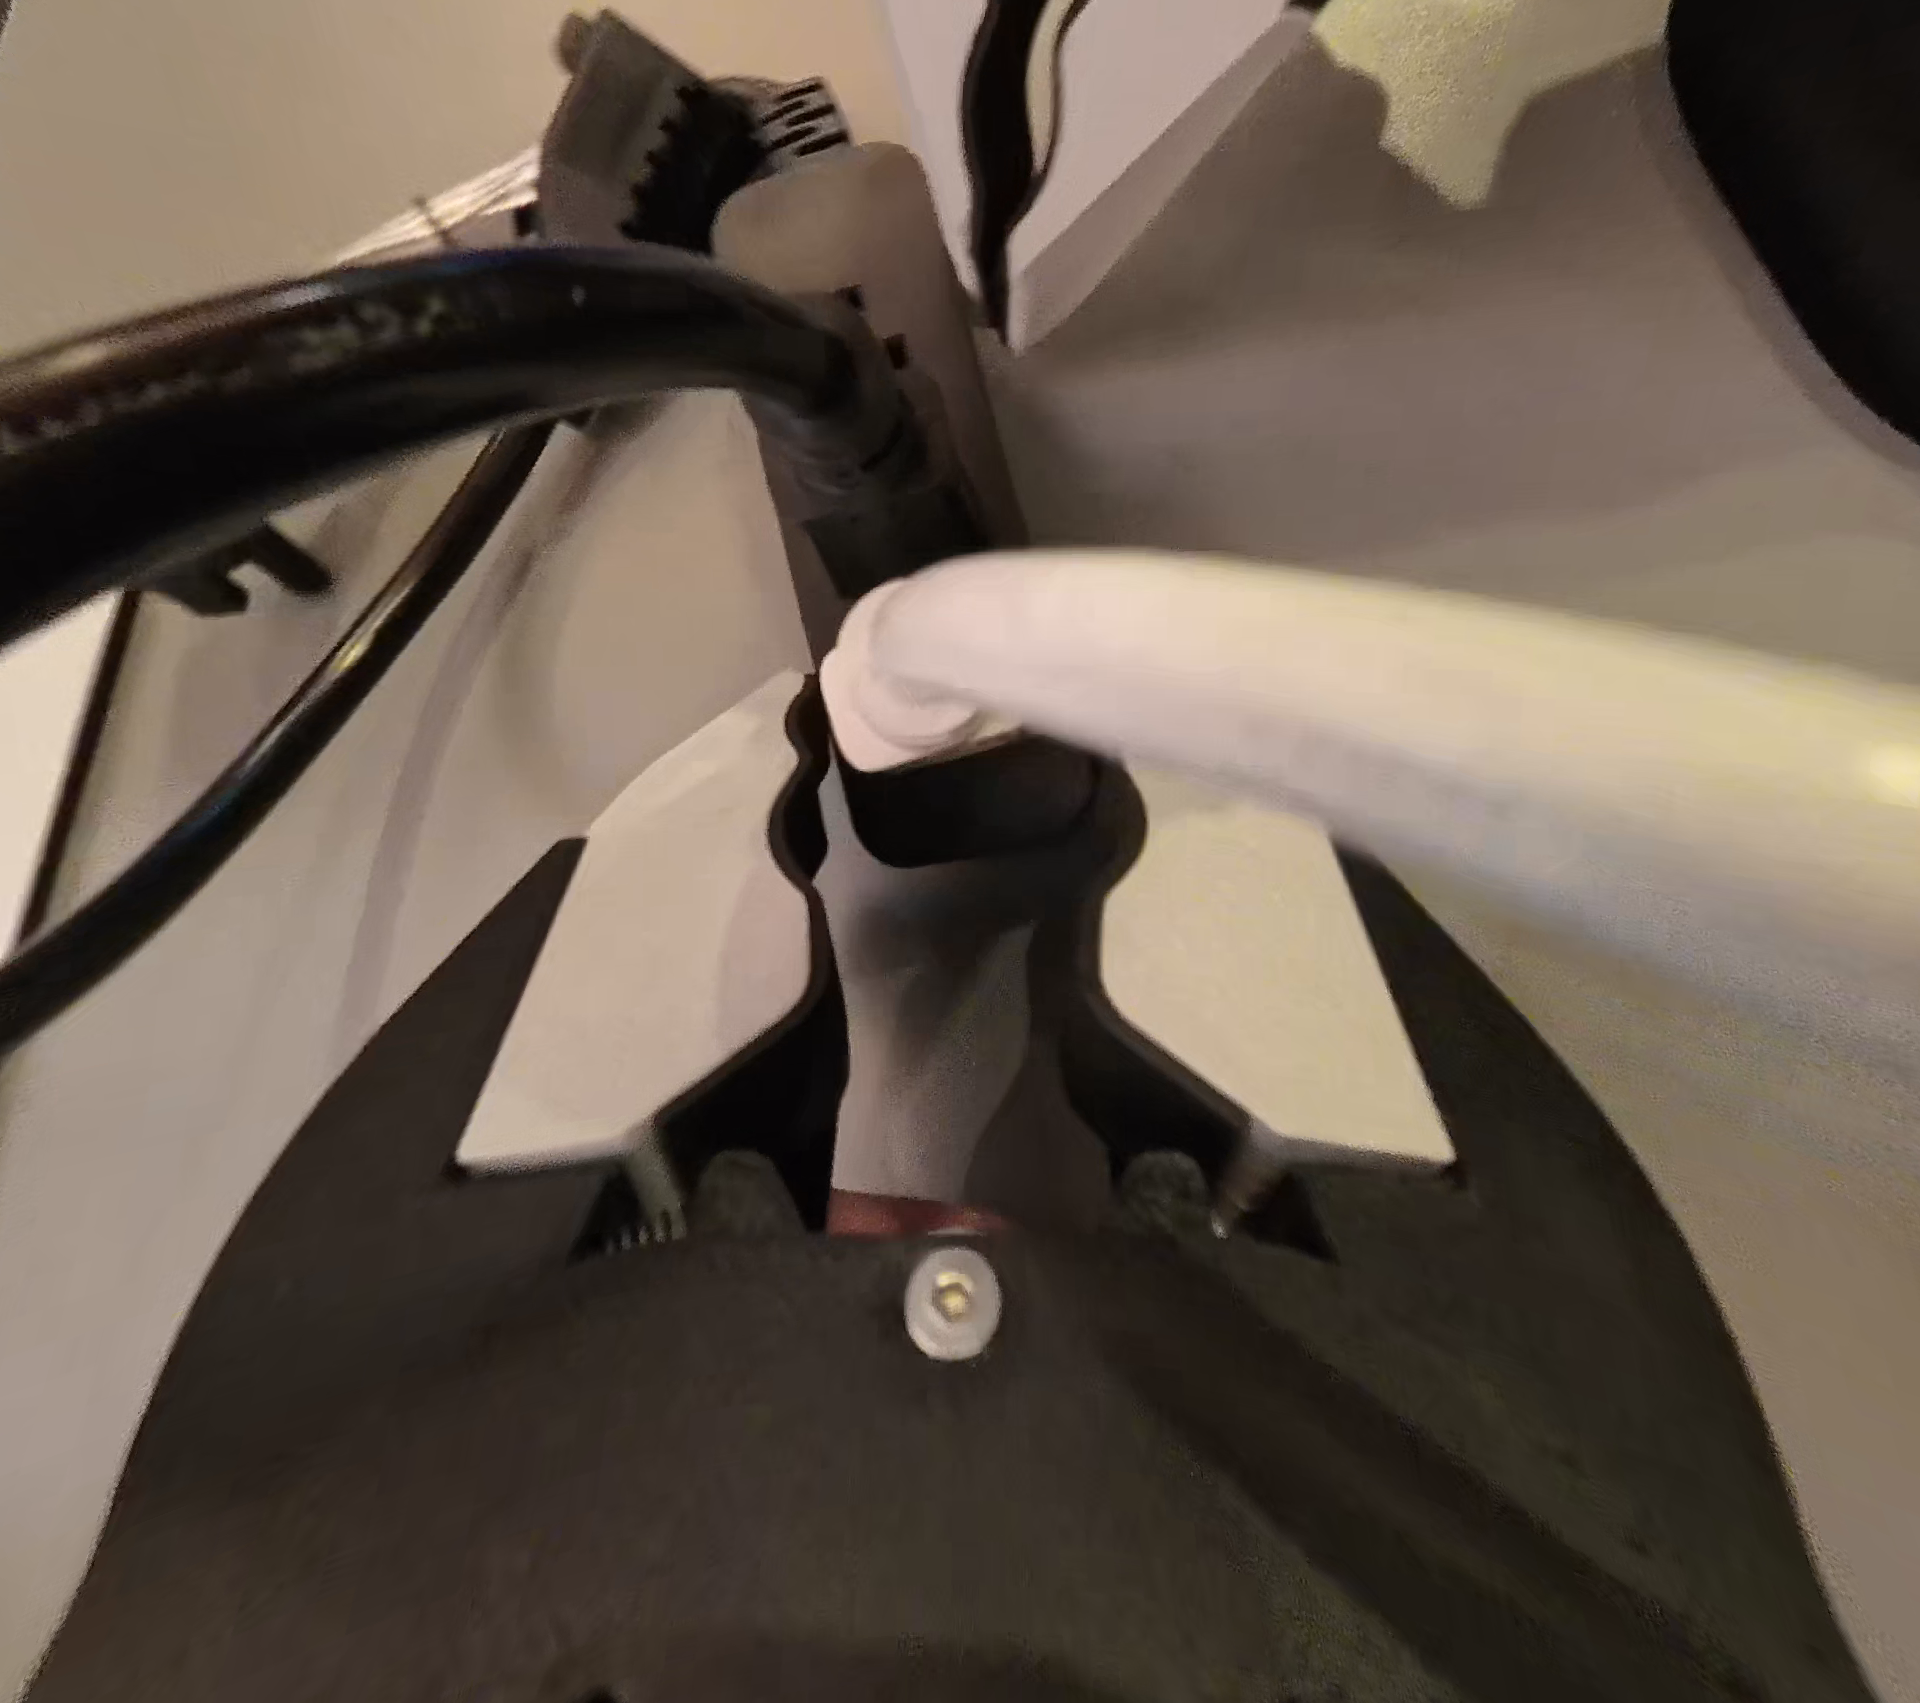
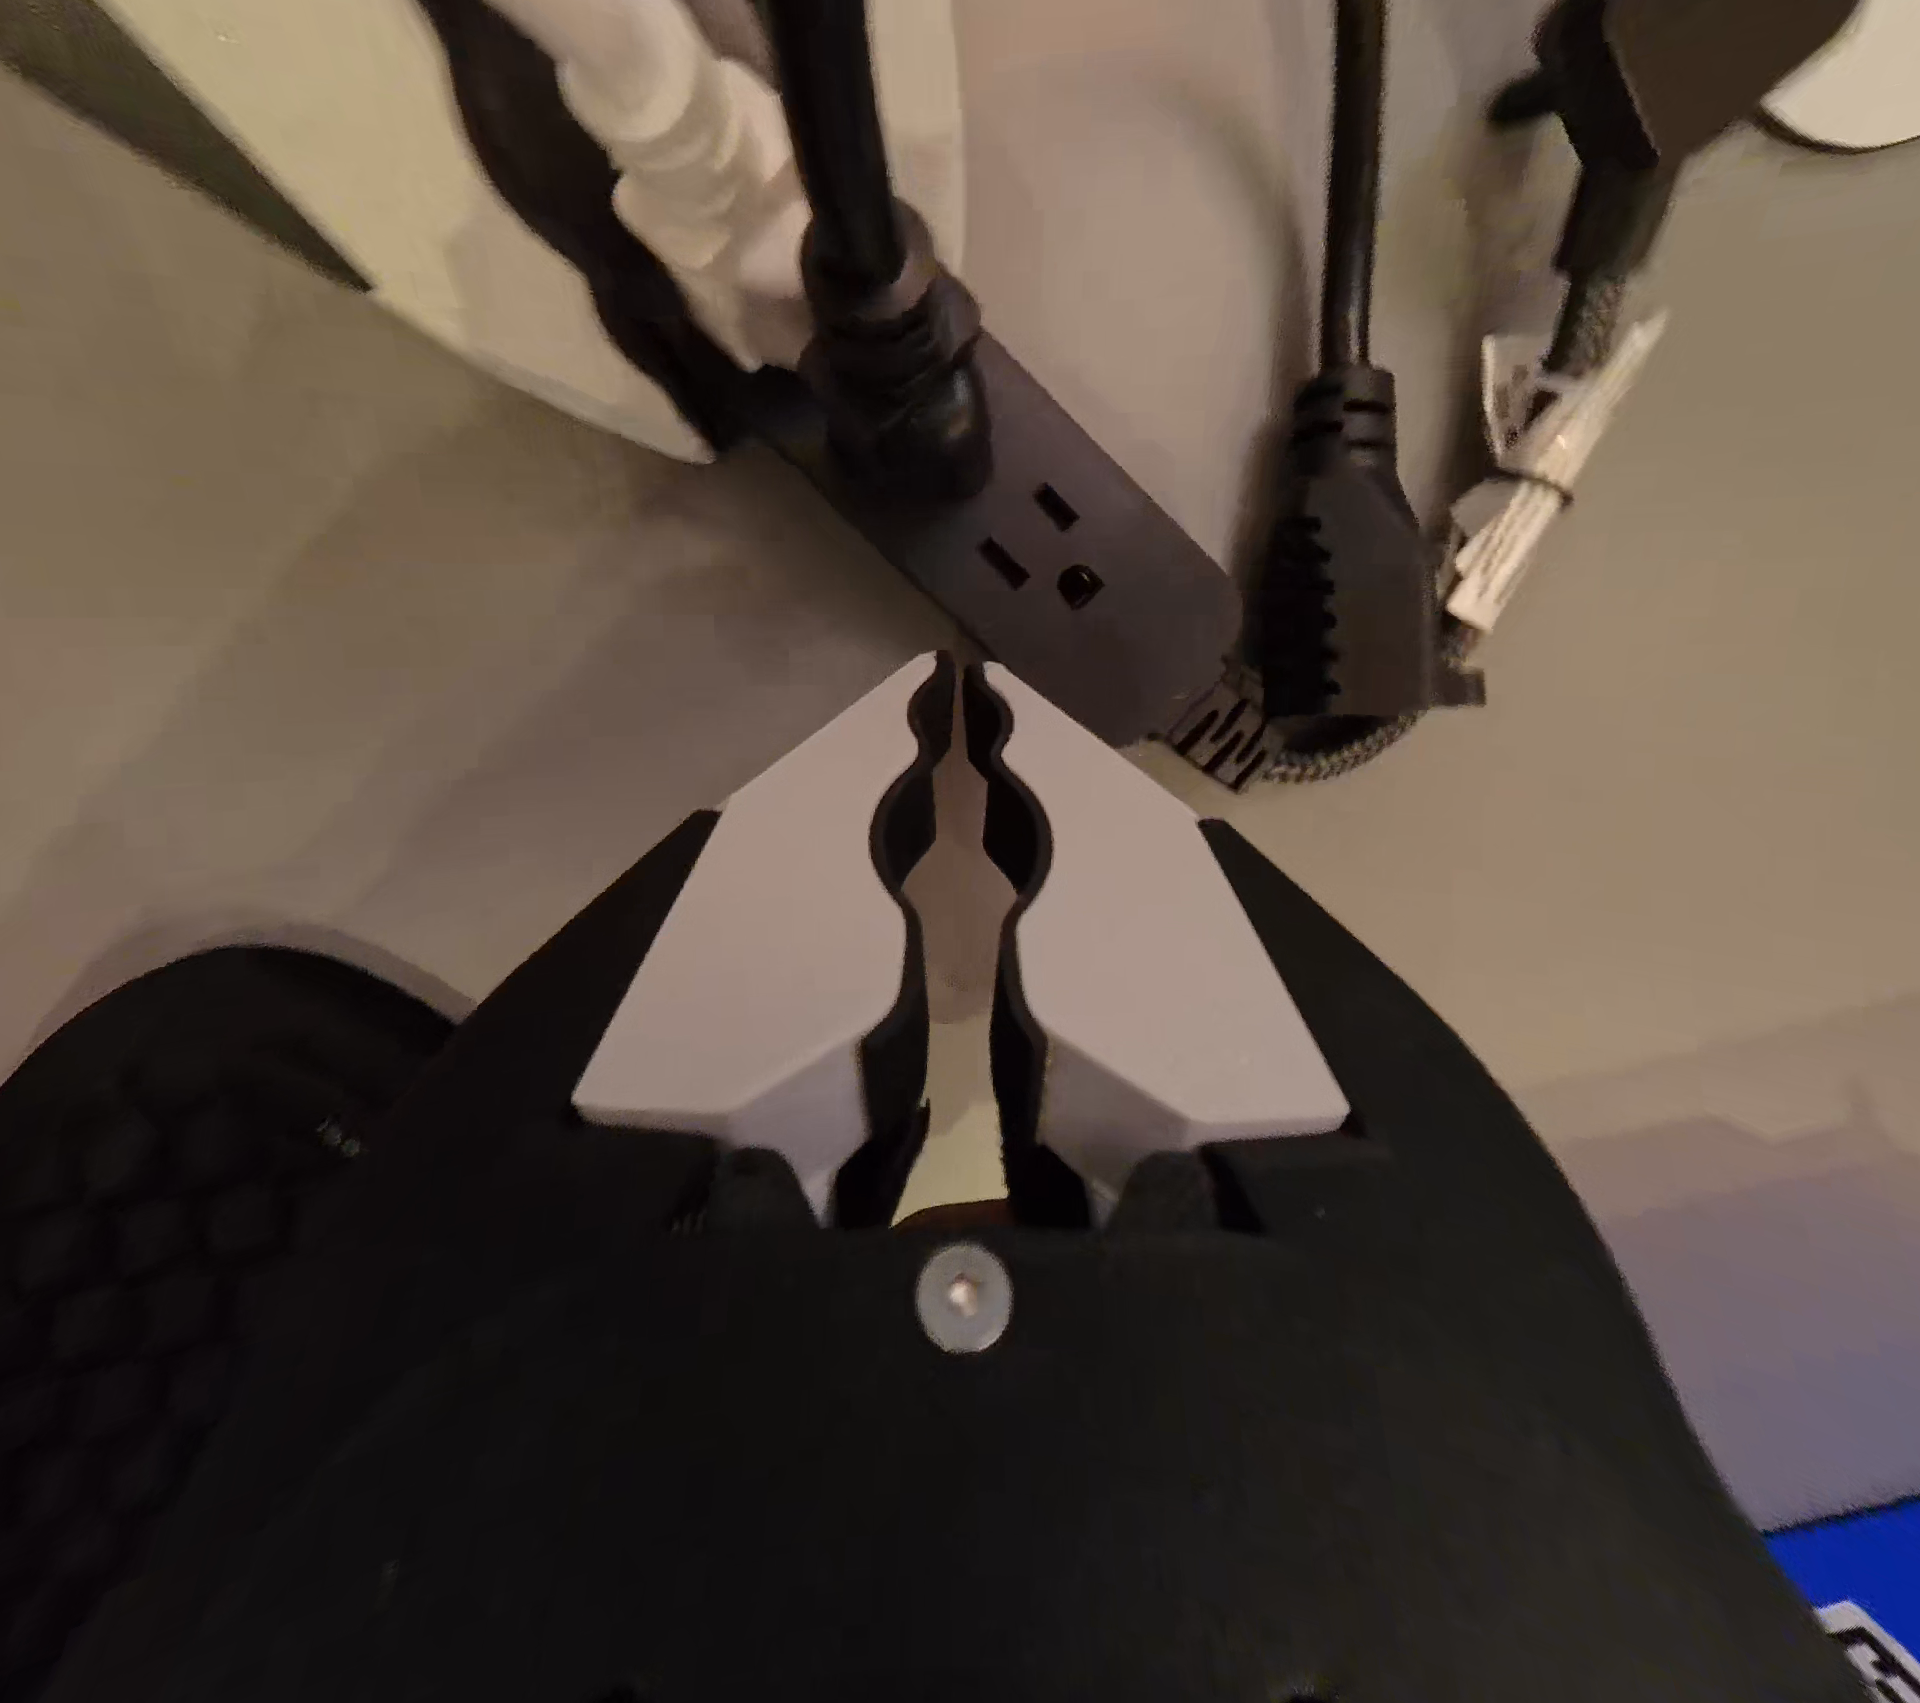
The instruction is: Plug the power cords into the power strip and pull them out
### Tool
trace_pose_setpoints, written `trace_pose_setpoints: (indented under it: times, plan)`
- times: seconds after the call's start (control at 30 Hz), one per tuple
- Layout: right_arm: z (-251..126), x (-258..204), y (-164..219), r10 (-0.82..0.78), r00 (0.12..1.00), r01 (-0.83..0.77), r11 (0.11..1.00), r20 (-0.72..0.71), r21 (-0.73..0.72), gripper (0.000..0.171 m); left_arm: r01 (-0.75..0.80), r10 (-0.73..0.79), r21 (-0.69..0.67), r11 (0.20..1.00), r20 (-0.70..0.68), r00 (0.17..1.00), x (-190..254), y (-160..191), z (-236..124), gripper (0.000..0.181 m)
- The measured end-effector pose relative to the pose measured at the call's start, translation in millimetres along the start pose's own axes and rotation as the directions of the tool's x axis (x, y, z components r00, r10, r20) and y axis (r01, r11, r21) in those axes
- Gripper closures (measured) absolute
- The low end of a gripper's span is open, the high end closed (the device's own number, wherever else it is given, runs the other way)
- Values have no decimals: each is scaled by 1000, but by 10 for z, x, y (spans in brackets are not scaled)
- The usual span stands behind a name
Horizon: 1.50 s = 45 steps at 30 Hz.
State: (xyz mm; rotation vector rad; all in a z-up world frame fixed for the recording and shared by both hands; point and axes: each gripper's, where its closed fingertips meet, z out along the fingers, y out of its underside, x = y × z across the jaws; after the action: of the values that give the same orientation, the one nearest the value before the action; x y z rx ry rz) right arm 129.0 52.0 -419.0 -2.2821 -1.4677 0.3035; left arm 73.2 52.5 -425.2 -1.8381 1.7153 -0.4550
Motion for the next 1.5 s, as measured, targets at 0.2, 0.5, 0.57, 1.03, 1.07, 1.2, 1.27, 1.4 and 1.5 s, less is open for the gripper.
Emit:
trace_pose_setpoints:
  times: [0.2, 0.5, 0.57, 1.03, 1.07, 1.2, 1.27, 1.4, 1.5]
  plan:
    - [146, 148, -205, 5, 1000, -4, 1000, -28, 10, 171, 147, -148, 22, 989, 25, 989, 111, 64, -93, 125]
    - [408, 321, -570, -71, 997, 71, 997, -7, -29, 171, 367, -373, 80, 927, 73, 925, 141, 87, -149, 101]
    - [439, 371, -627, -88, 996, 88, 995, -15, -45, 171, 412, -421, 105, 905, 83, 903, 101, 90, -165, 102]
    - [-393, 288, -705, 118, 993, -117, 993, -13, 31, 138, 473, -487, 179, 863, 47, 872, 92, 46, -197, 102]
    - [-457, 284, -716, 126, 992, -125, 991, -27, 37, 137, 471, -486, 180, 863, 44, 873, 96, 46, -198, 101]
    - [-742, 204, -897, 180, 982, -172, 976, -51, 133, 133, 474, -487, 189, 860, 30, 873, 100, 38, -208, 101]
    - [-805, 81, -1013, 209, 977, -202, 963, -26, 178, 132, 475, -488, 192, 859, 27, 872, 103, 34, -208, 100]
    - [-559, -118, -999, 201, 979, -198, 977, -34, 82, 122, 477, -488, 193, 858, 15, 873, 116, 26, -207, 98]
    - [-328, -113, -950, 217, 976, -217, 976, -33, 9, 121, 470, -481, 189, 862, 10, 877, 145, 22, -205, 95]
